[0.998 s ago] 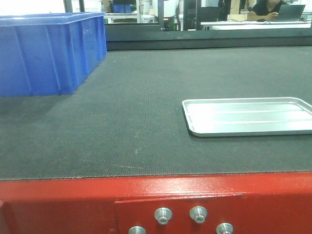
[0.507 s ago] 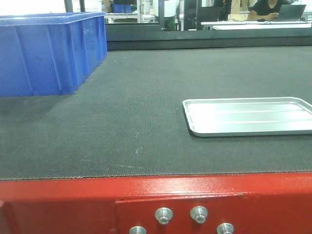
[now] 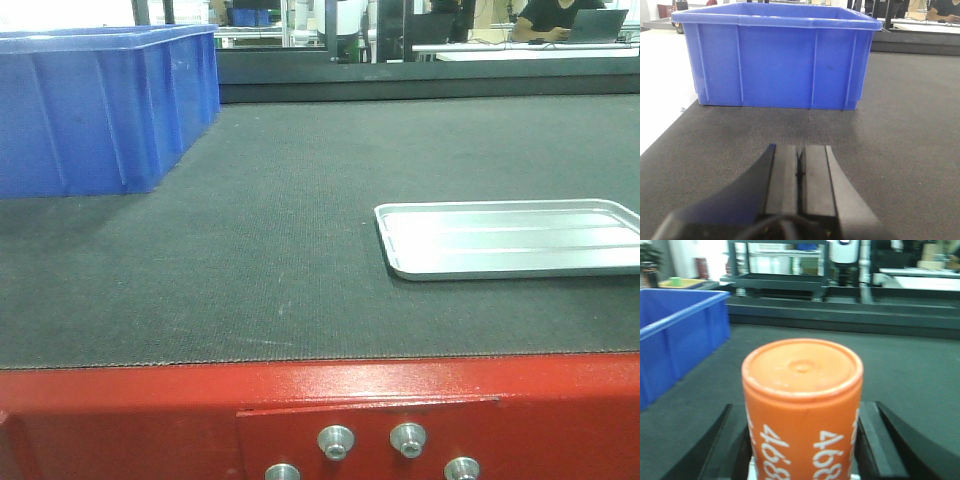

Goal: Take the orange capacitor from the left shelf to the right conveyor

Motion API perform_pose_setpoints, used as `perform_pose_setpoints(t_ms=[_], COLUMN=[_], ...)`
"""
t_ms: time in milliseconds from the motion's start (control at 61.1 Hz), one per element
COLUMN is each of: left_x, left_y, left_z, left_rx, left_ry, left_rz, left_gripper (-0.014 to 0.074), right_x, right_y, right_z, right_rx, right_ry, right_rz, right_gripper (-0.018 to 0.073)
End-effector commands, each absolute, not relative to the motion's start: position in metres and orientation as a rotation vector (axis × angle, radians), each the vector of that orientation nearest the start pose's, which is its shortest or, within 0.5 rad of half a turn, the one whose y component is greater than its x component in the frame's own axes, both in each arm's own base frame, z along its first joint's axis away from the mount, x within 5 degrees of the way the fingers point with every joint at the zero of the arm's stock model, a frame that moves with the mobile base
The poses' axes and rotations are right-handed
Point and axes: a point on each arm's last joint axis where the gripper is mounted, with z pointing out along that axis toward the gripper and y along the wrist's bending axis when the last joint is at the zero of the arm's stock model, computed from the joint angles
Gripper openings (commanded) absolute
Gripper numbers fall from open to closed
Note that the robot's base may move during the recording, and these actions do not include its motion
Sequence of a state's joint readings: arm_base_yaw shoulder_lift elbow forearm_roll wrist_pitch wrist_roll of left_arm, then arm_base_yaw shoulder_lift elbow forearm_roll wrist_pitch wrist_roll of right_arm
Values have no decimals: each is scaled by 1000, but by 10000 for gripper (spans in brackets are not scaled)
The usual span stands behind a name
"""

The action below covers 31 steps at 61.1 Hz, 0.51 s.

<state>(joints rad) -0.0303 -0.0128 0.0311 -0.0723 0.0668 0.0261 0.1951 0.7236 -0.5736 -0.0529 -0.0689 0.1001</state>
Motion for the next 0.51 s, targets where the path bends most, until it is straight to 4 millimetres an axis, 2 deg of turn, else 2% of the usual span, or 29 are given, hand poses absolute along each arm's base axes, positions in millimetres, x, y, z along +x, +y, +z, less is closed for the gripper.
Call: perform_pose_setpoints(t_ms=[0, 213, 393, 491], left_x=[55, 55, 55, 55], left_y=[-2, -2, -2, -2], left_z=[207, 207, 207, 207], left_rx=[-14, -14, -14, -14], left_ry=[1463, 1463, 1463, 1463], left_rz=[-65, -65, -65, -65], left_gripper=[-127, -127, -127, -127], right_x=[171, 207, 226, 235], right_y=[44, 62, 66, 64], right_z=[360, 313, 271, 257], right_rx=[-166, -284, -288, -276], right_ry=[1416, 1458, 1519, 1521], right_rz=[234, 233, 247, 245], right_gripper=[116, 116, 116, 116])
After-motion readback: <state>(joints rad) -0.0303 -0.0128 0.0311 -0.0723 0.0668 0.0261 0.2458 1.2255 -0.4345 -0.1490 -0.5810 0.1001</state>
